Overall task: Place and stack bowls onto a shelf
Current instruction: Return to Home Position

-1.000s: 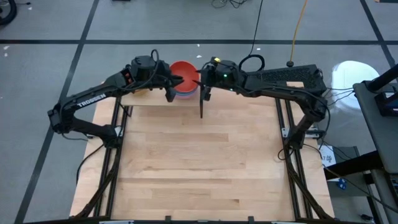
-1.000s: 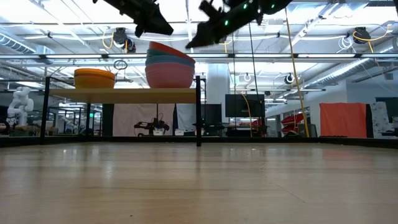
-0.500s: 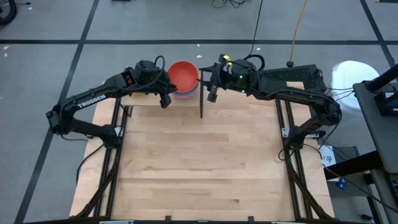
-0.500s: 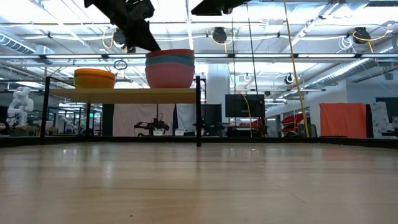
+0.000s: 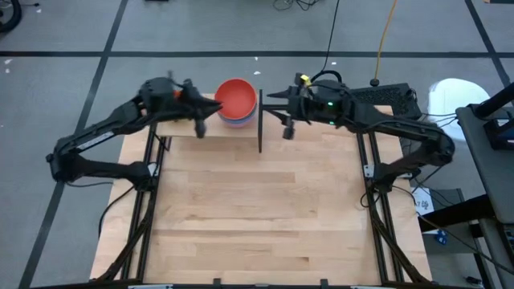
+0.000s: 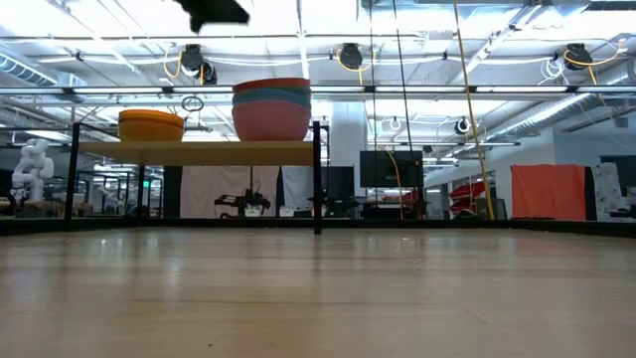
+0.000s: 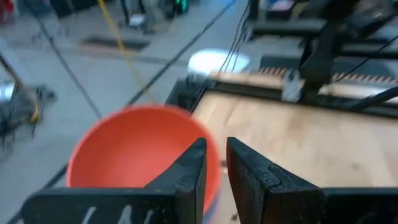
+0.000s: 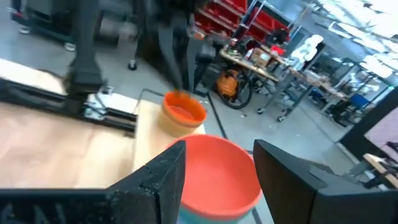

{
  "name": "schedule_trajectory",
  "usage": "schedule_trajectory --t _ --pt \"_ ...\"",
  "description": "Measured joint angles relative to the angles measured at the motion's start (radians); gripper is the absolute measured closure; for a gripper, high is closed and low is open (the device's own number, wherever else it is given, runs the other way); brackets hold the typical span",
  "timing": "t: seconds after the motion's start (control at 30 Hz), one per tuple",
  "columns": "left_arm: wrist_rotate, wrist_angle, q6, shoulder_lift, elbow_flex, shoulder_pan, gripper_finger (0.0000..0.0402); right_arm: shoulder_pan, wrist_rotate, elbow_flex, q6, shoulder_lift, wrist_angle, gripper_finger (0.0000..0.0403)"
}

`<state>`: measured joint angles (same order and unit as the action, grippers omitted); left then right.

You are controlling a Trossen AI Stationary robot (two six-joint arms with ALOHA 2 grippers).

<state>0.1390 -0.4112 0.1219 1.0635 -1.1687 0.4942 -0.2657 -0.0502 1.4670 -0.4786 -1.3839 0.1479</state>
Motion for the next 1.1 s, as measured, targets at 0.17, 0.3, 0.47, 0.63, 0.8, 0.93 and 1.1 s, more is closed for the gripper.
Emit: schedule_trajectory --t 0.17,0.3,0.47,0.63,0.8,0.93,1.1 --pt "0.001 -0.027 -0.047 -0.150 0.000 -0.057 0.0334 0.034 0.000 0.000 0.055 0.127 0.169 0.0220" --pt "0.001 -0.059 -0.083 -0.258 0.000 -0.096 0.0334 0.057 0.000 0.000 0.100 0.220 0.272 0.0220" --pt "-0.005 -0.152 -0.069 -0.362 0.000 -0.127 0.0336 0.076 0.000 0.000 0.135 0.326 0.389 0.0245" --pt "-0.012 -0.288 -0.072 -0.460 -0.001 -0.129 0.0374 0.089 -0.001 0.001 0.175 0.411 0.519 0.0307" --pt "-0.017 -0.396 -0.100 -0.541 -0.002 -0.129 0.0395 0.092 0.000 0.001 0.183 0.471 0.644 0.0387" --pt "-0.033 -0.447 -0.079 -0.593 -0.002 -0.129 0.0398 0.092 -0.034 0.001 0.207 0.511 0.739 0.0394" --pt "-0.045 -0.526 -0.086 -0.658 -0.002 -0.129 0.0399 0.091 -0.083 0.001 0.263 0.567 0.830 0.0401"
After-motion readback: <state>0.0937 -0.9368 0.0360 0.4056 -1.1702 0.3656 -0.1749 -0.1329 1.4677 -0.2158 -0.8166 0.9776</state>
